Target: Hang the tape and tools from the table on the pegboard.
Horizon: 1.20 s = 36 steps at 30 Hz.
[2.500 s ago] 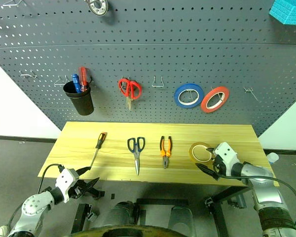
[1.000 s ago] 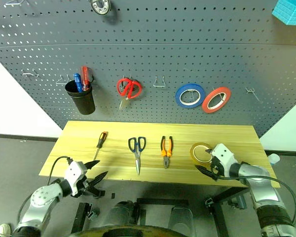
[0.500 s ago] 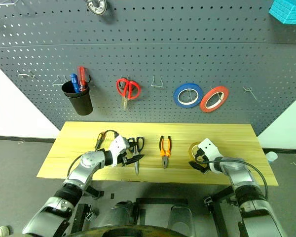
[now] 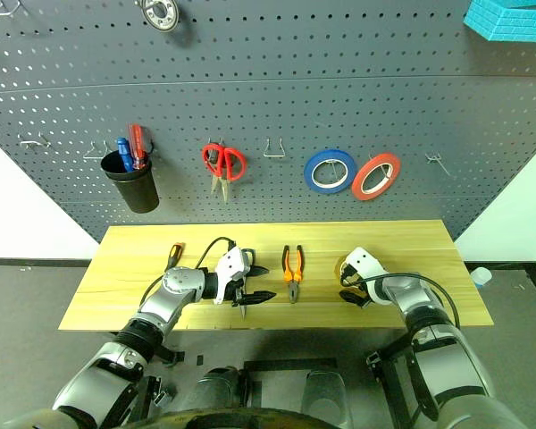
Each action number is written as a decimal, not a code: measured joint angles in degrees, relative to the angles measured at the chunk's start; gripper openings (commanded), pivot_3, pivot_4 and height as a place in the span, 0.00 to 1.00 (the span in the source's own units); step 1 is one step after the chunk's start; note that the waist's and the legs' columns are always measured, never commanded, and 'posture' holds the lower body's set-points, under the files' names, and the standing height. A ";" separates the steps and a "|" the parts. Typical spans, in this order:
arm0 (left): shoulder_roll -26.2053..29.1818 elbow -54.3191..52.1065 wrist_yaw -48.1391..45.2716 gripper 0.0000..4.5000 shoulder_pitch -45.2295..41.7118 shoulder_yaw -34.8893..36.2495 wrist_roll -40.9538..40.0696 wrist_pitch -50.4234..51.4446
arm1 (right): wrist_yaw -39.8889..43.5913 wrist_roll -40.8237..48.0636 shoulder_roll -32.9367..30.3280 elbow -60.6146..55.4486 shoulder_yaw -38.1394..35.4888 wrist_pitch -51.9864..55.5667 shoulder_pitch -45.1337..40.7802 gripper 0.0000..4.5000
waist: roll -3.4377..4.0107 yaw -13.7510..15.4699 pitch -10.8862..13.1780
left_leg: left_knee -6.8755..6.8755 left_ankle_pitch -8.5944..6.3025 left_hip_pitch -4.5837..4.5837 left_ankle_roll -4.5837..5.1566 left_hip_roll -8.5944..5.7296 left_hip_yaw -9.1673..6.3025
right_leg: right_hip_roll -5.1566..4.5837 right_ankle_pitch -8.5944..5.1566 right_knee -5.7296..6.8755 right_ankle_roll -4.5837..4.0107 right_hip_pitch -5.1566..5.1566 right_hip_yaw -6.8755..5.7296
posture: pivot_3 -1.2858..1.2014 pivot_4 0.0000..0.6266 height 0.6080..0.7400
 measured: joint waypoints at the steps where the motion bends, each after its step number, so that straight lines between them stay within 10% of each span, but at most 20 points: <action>1: 0.00 -0.01 -0.14 0.72 0.00 0.00 -0.01 0.07 | 0.15 -0.21 0.03 0.34 0.19 -0.03 -0.27 0.74 | 0.00 -0.01 0.00 | 0.00 0.00 0.02 0.00 0.00 0.00 | 0.00 0.00 0.00 0.00 0.02 0.00 | 0.49 0.02 1.00; 10: 0.00 -0.02 -0.24 0.72 0.01 0.27 -0.08 0.12 | 1.22 -0.75 0.02 1.11 0.93 -0.73 -0.83 0.10 | -0.01 0.02 -0.02 | 0.00 0.00 0.10 0.00 -0.02 -0.04 | 0.00 0.01 0.02 0.00 0.08 0.02 | 0.48 0.02 1.00; 18: -1.45 0.28 1.14 0.72 0.05 2.67 -1.57 -6.41 | -1.43 -1.29 -1.18 -3.98 0.77 -1.56 2.68 0.10 | -0.01 0.15 -0.02 | -0.01 0.00 0.09 -0.01 -0.05 -0.05 | -0.02 0.01 -0.01 0.00 0.09 0.03 | 0.48 0.03 1.00; 36: -12.43 -7.97 -1.95 0.72 -7.15 8.46 -15.12 -8.41 | -39.42 -23.78 -16.76 -42.48 -2.18 -12.13 28.49 0.10 | -0.02 -0.23 -0.01 | 0.27 -0.05 -0.24 0.08 -0.06 0.28 | -0.11 0.06 -0.23 0.03 -0.10 0.16 | 0.43 0.01 1.00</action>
